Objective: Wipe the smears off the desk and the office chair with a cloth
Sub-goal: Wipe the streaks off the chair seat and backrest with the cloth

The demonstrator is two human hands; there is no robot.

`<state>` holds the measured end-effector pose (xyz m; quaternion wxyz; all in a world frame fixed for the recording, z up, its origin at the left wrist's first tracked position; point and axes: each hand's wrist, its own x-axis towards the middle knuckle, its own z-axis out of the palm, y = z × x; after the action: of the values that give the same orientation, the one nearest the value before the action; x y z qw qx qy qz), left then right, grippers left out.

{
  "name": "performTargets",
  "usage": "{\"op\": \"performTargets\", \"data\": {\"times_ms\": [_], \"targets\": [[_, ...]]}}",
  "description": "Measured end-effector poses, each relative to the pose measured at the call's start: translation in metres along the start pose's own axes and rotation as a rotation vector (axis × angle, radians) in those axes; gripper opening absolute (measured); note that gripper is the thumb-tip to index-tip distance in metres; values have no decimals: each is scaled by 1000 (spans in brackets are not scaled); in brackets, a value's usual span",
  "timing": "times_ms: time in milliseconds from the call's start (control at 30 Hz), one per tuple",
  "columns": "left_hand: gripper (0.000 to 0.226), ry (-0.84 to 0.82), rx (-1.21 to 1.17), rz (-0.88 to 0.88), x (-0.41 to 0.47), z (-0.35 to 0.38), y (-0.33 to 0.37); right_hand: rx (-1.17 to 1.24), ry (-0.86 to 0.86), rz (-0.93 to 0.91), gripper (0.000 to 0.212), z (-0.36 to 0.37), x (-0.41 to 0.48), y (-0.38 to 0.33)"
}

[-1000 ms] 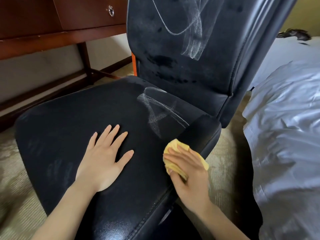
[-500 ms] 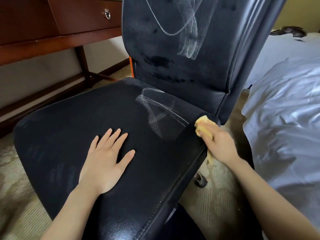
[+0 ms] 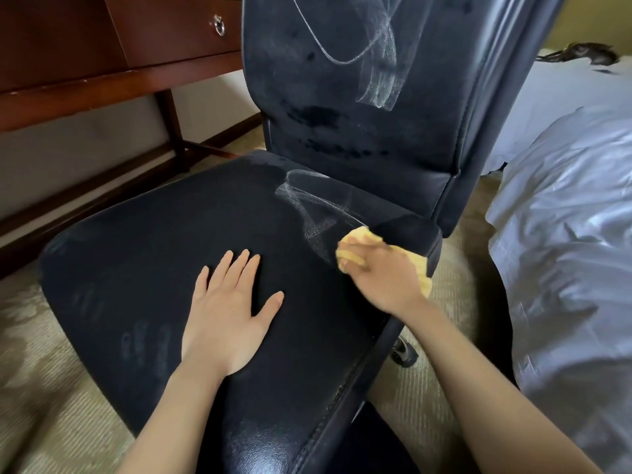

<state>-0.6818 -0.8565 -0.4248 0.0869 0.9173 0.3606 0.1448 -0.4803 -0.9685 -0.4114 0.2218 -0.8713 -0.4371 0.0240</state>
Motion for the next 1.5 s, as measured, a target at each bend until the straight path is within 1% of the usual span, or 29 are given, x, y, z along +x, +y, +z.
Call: {"op": "performTargets", "data": {"times_ms": [67, 133, 167, 200, 233, 267, 300, 367, 467, 500, 533, 567, 600, 667, 700, 733, 767, 833, 867, 933, 1000, 1100, 1200, 1300, 1400, 1467, 1500], "targets": [[72, 1, -5, 1, -1, 0, 0, -14, -5, -124, 33, 5, -18, -21], [71, -1, -14, 8, -1, -1, 1, -5, -12, -230, 29, 7, -35, -36], [71, -5, -22, 12, -1, -1, 1, 44, -50, -258, 24, 9, -40, -39], [72, -8, -33, 19, -1, -2, 1, 168, -116, -247, 23, 8, -43, -41], [71, -8, -48, 26, -1, -3, 1, 380, -206, -173, 28, 5, -44, -43], [69, -3, -64, 36, -1, -4, 1, 648, -284, -62, 31, -1, -43, -44], [67, 6, -79, 49, -2, -5, 2, 894, -313, 62, 31, -7, -41, -43], [59, 43, -108, 81, -5, -9, 4, 1260, -312, 256, 30, -21, -34, -37], [38, 176, -135, 170, -11, -18, 12, 1794, -361, 437, 35, -38, -30, -31], [29, 238, -157, 202, -12, -22, 19, 1905, -384, 472, 38, -41, -31, -31], [21, 297, -202, 232, -14, -27, 28, 1972, -397, 482, 40, -43, -32, -31], [17, 336, -260, 255, -15, -32, 40, 2009, -404, 474, 41, -44, -33, -32], [21, 347, -315, 265, -16, -38, 54, 2039, -405, 456, 41, -44, -34, -33], [34, 286, -366, 240, -17, -47, 82, 2072, -389, 414, 38, -43, -35, -38], [40, 221, -365, 204, -19, -48, 93, 2069, -379, 399, 37, -42, -37, -42], [39, 162, -369, 166, -21, -49, 101, 2050, -379, 388, 37, -41, -38, -45], [32, 134, -390, 141, -22, -48, 106, 2004, -376, 367, 37, -41, -39, -46], [8, 148, -458, 108, -23, -49, 106, 1846, -335, 262, 31, -40, -40, -46], [5, 148, -525, 82, -23, -51, 102, 1757, -301, 201, 27, -41, -40, -45], [18, 89, -750, 10, -21, -60, 92, 1535, -255, 115, 26, -44, -40, -39], [23, 16, -934, -36, -18, -73, 81, 1235, -224, 63, 23, -51, -40, -32], [22, -38, -979, -65, -15, -88, 64, 767, -161, -1, 21, -64, -36, -18], [22, -90, -934, -48, -12, -99, 48, 457, -125, -120, 15, -78, -31, -6], [18, -145, -832, -5, -10, -104, 38, 318, -151, -212, 25, -91, -27, 1], [17, -199, -772, 52, -10, -104, 36, 347, -58, -252, 10, -97, -24, 3], [20, -216, -750, 60, -10, -103, 37, 329, 1, -288, 6, -95, -26, -2], [22, -226, -739, 56, -10, -102, 38, 313, -1, -309, 7, -92, -28, -5]]}}
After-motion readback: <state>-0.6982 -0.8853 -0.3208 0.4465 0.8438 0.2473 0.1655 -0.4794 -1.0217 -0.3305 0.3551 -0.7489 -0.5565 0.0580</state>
